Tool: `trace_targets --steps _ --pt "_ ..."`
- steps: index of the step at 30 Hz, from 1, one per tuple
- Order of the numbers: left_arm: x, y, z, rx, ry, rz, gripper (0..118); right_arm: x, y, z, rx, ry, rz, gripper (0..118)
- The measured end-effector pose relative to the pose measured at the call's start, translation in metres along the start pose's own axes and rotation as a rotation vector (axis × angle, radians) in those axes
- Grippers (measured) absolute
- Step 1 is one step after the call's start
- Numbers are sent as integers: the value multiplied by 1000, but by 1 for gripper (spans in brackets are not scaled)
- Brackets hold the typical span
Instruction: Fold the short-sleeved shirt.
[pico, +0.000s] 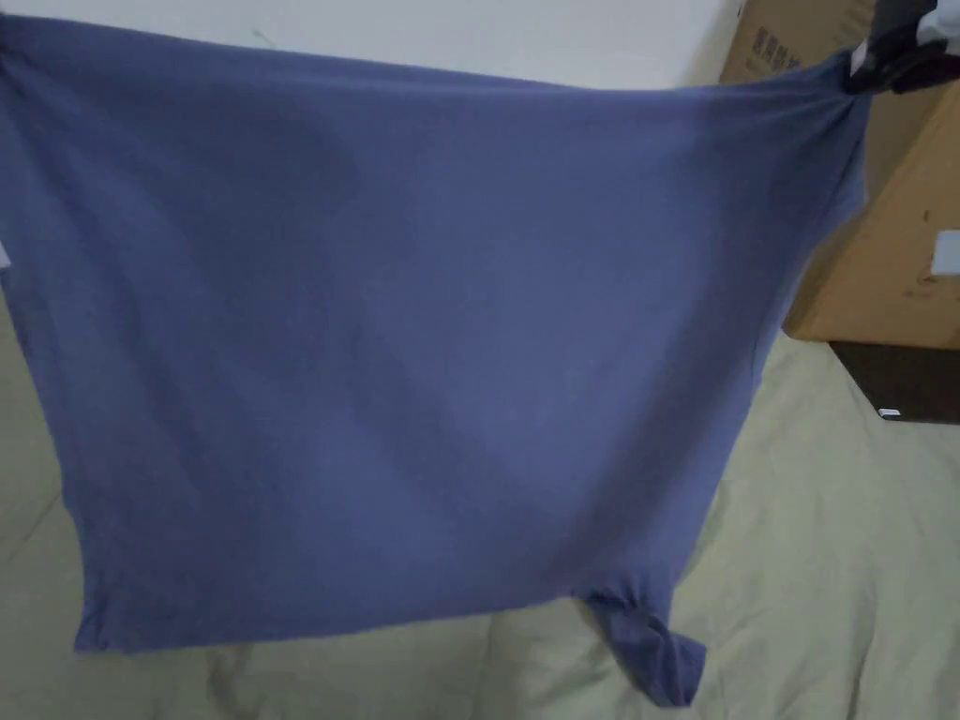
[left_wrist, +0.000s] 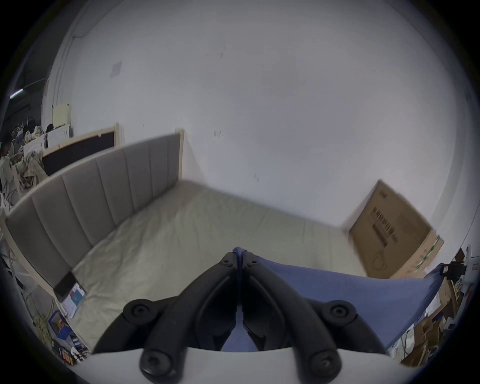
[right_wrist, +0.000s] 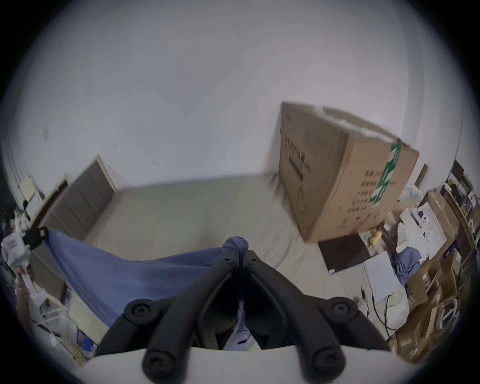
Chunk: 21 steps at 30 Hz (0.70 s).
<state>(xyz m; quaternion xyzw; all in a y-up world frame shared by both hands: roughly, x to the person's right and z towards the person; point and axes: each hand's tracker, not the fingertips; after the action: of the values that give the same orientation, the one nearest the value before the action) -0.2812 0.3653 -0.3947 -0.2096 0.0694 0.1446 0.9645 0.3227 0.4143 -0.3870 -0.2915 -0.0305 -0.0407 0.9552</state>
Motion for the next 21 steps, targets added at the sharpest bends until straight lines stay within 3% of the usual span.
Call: trace_targets --steps 6,7,11,12,13,21 --pt "32 69 37 138 57 -91 1 -26 54 74 174 -52 27 1" --pt "40 79 36 150 79 -105 1 -12 28 40 202 -67 16 1" --pt "67 116 23 191 157 -143 1 -16 64 32 288 -115 -36 1" --pt "72 125 18 208 167 -156 1 -56 104 66 309 -128 -33 1" --pt "78 133 12 236 175 -173 1 -67 116 68 333 -152 -33 1" --pt "107 174 -67 322 229 -162 1 -76 202 -17 396 -207 -19 1"
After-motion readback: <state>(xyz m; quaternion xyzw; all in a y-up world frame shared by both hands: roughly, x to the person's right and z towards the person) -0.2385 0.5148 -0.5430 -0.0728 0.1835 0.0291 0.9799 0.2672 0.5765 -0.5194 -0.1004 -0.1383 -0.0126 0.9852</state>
